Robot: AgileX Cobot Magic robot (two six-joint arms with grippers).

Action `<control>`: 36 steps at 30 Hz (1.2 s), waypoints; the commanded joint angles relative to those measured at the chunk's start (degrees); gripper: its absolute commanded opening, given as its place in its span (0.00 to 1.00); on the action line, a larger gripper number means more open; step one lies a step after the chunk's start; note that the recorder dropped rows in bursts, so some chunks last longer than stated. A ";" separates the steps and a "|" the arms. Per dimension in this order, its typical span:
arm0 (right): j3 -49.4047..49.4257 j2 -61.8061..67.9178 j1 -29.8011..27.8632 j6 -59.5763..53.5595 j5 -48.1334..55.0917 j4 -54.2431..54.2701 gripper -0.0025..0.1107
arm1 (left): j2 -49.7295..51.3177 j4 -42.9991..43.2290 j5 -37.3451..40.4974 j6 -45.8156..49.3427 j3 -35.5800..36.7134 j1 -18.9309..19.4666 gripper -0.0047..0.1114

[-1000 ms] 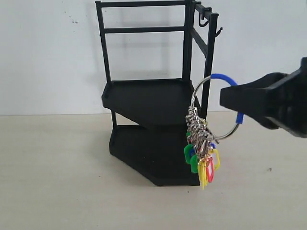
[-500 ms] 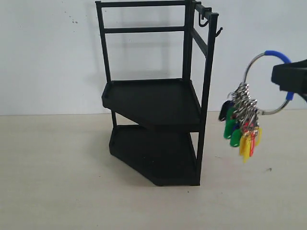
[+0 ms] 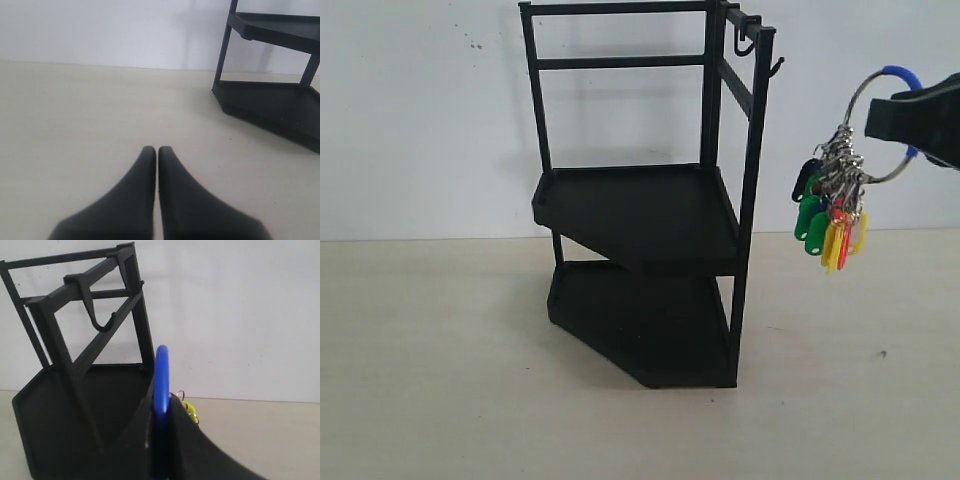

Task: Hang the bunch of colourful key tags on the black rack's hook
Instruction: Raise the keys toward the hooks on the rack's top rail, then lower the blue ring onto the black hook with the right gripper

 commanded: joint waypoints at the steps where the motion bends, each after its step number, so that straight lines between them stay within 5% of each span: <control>1: -3.90 4.42 -0.34 -2.45 -5.13 -0.39 0.02 | -0.12 0.28 -0.50 0.20 0.16 0.10 0.08; 36: -16.87 17.12 3.94 -8.03 -3.18 -3.24 0.02 | -0.12 0.28 -0.50 0.20 0.16 0.10 0.08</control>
